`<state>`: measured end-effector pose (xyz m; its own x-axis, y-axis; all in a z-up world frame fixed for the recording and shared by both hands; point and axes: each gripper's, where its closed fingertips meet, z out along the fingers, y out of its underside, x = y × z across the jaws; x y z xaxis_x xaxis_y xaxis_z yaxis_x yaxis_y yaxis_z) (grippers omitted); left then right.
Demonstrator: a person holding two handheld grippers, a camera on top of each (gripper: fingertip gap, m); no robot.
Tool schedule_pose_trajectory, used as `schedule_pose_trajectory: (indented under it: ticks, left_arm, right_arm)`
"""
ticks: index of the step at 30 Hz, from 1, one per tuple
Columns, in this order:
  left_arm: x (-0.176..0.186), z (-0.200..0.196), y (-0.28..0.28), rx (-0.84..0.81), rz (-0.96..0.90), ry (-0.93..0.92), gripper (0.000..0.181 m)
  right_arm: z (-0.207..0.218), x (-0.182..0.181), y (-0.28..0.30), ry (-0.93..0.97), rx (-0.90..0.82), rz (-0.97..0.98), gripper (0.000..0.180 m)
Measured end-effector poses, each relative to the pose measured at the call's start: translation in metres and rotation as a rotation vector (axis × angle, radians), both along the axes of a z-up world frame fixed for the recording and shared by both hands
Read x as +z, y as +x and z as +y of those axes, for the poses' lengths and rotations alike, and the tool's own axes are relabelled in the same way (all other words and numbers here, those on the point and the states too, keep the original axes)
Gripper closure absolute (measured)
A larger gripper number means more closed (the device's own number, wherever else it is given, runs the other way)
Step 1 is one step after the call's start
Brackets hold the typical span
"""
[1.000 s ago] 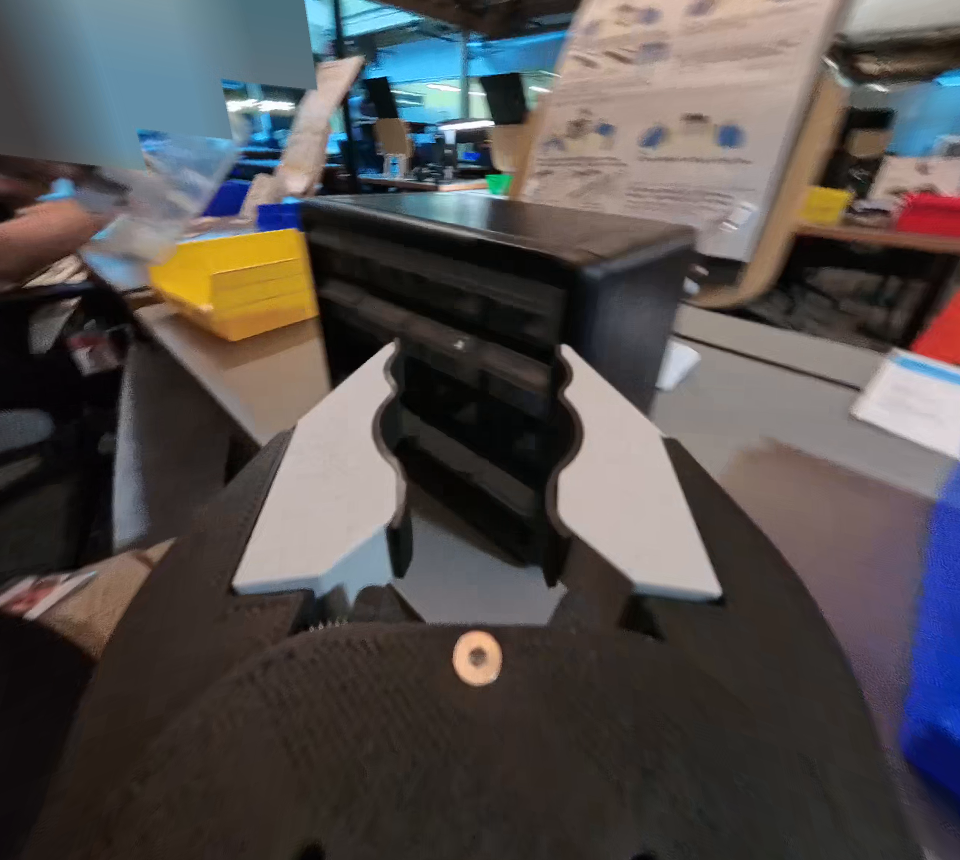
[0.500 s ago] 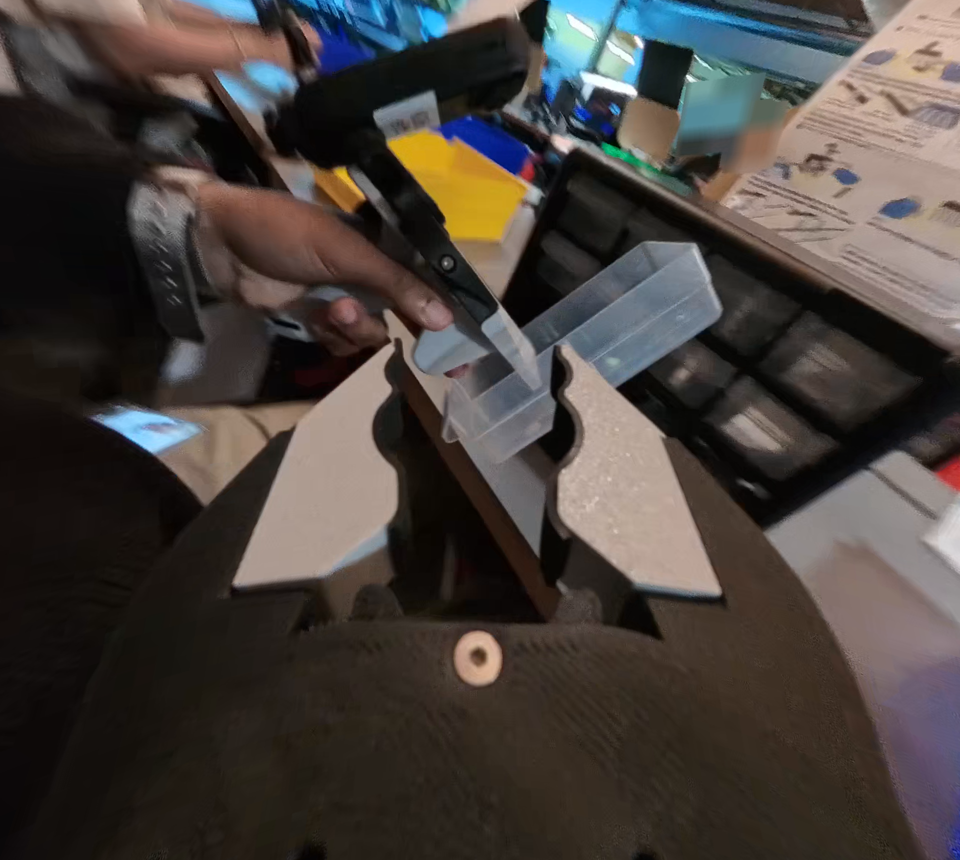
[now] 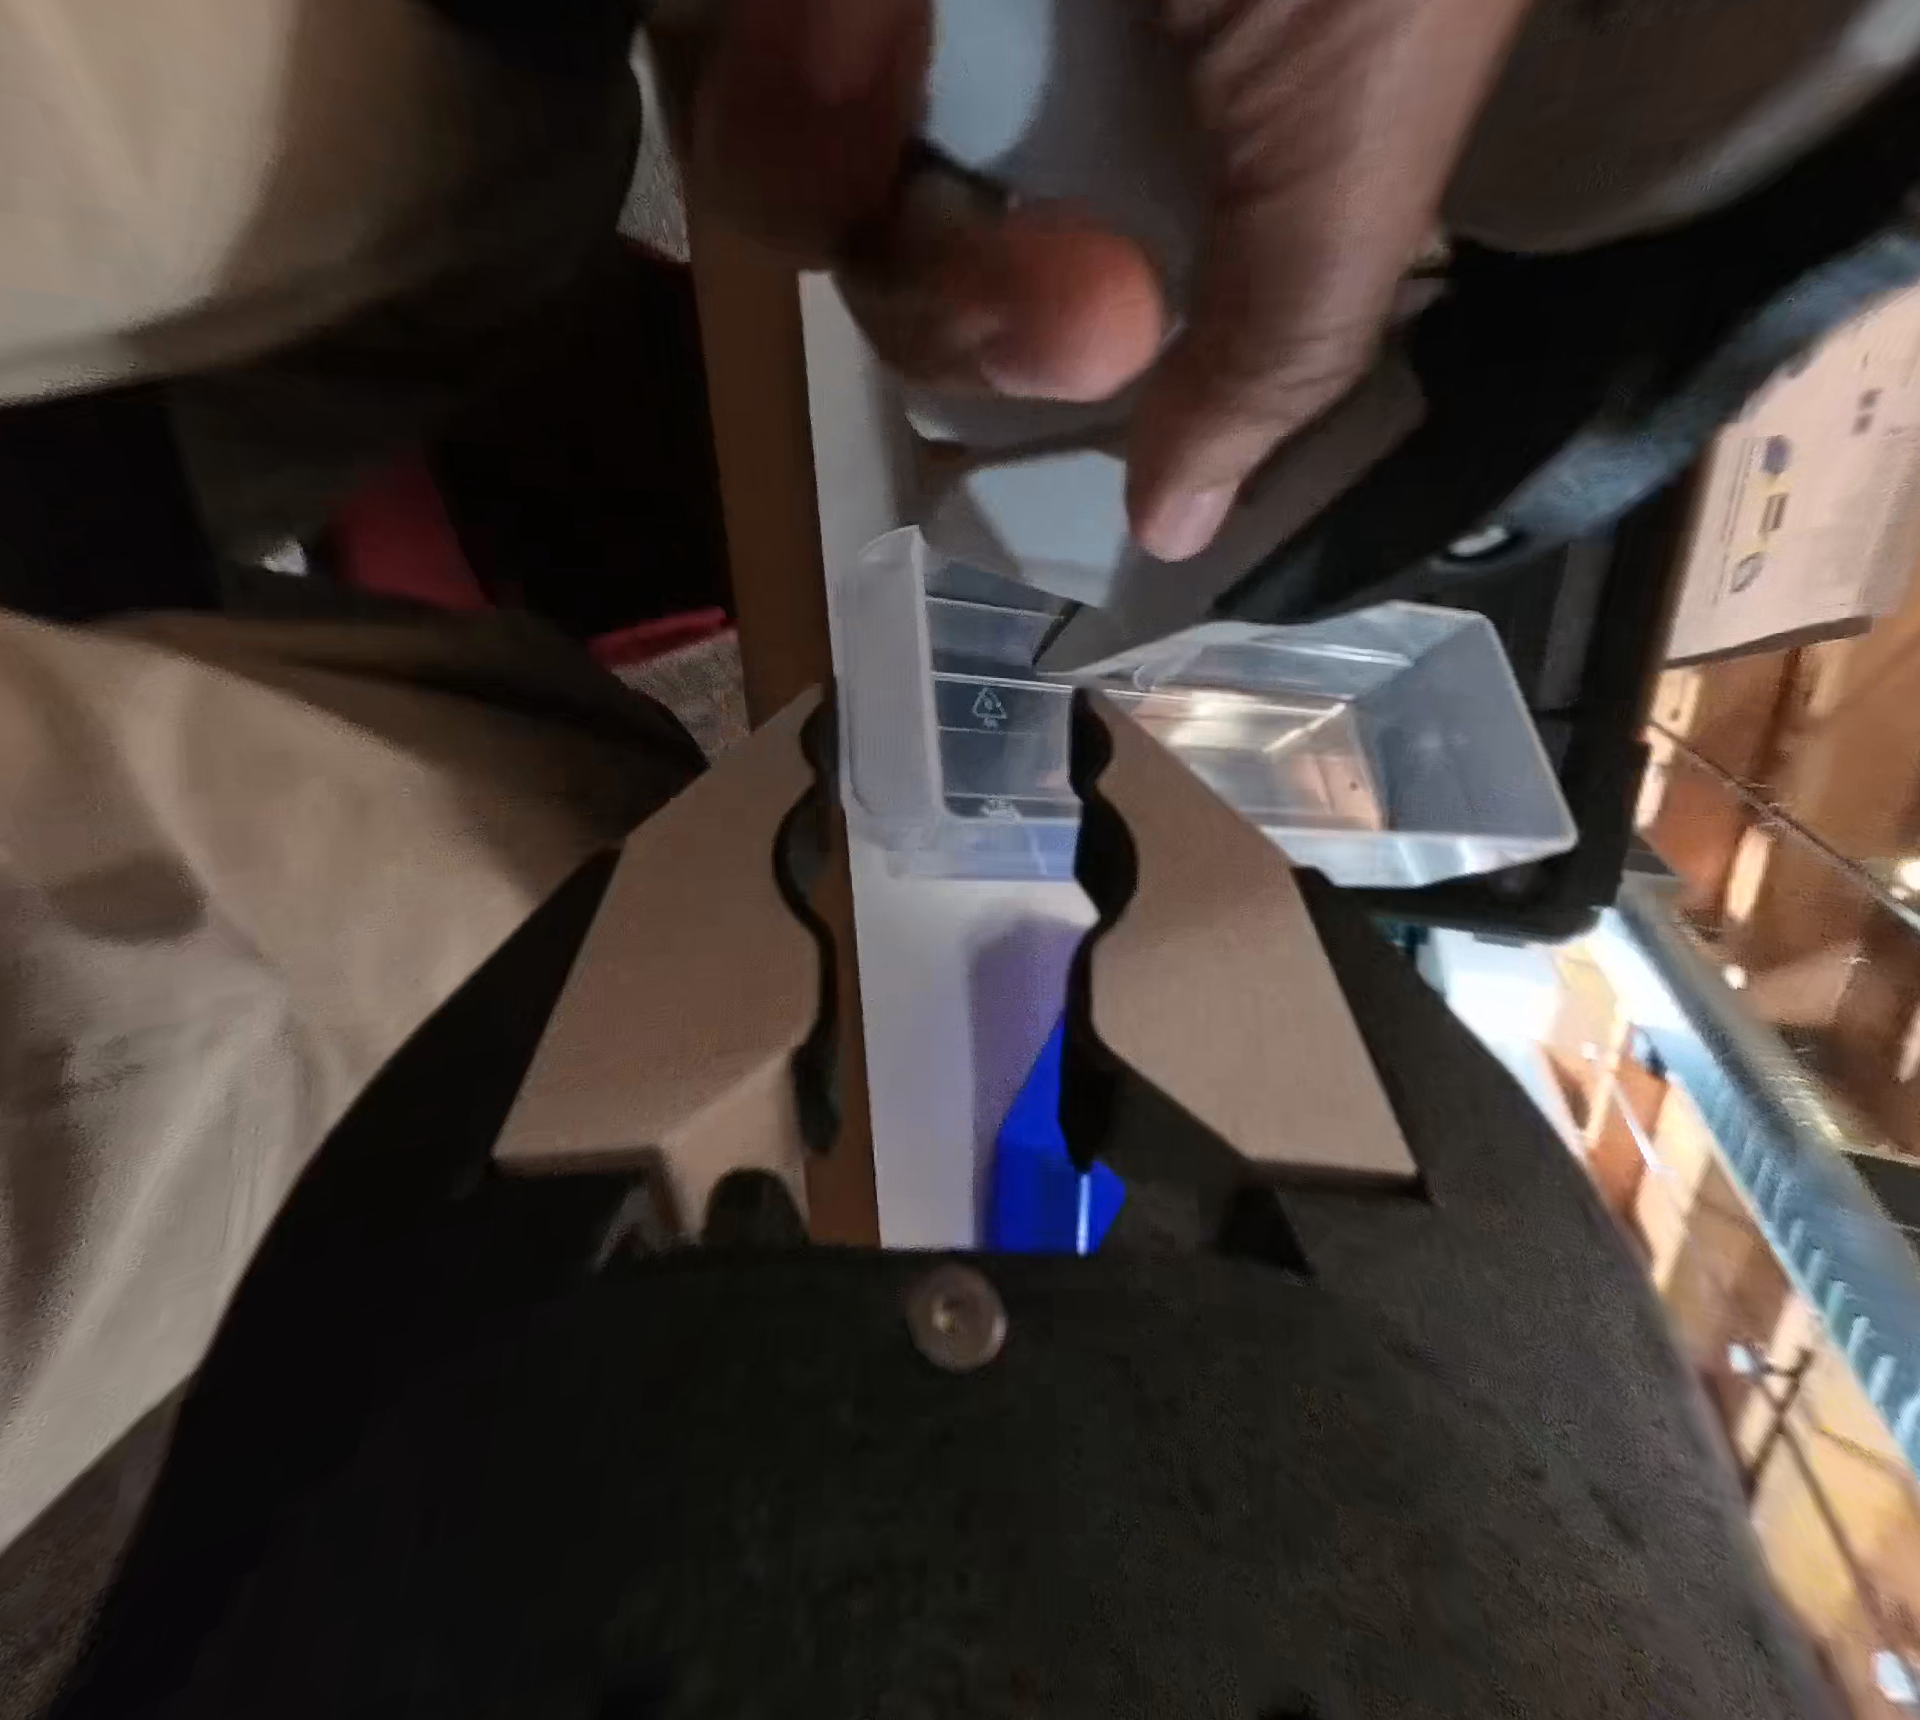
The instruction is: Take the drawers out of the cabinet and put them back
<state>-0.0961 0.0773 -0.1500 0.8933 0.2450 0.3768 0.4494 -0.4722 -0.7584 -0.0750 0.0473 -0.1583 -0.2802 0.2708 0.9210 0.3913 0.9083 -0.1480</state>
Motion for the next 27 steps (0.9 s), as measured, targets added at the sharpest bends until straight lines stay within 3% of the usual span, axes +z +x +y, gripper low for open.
schedule_pose_trajectory:
  ticks: [1, 4, 12, 20, 22, 24, 27]
  left_arm:
    - [-0.002, -0.001, 0.002, -0.001, 0.000, -0.009, 0.181]
    - [-0.003, -0.008, -0.001, 0.003, 0.017, -0.016, 0.181]
    - [0.006, -0.019, 0.006, -0.150, -0.096, 0.079, 0.164]
    - [0.021, -0.038, -0.022, -0.217, 0.124, 0.178, 0.081]
    - [0.025, -0.048, -0.020, -0.266, 0.165, 0.216, 0.081]
    - [0.033, -0.059, -0.026, -0.250, 0.203, 0.277, 0.095]
    - [0.044, -0.073, -0.032, -0.248, 0.138, 0.331, 0.094]
  right_arm:
    - [0.000, -0.004, 0.001, 0.029, 0.000, -0.017, 0.144]
    - [-0.009, -0.007, 0.002, -0.004, 0.018, -0.048, 0.163]
    - [-0.020, 0.005, 0.005, -0.201, 0.071, -0.021, 0.163]
    - [-0.025, 0.018, 0.004, -0.270, 0.165, 0.043, 0.163]
    - [-0.027, 0.012, 0.002, -0.272, 0.175, 0.027, 0.165]
    - [-0.019, 0.005, -0.001, -0.245, 0.148, 0.019, 0.166]
    - [-0.016, 0.002, -0.002, -0.277, 0.155, 0.010, 0.166]
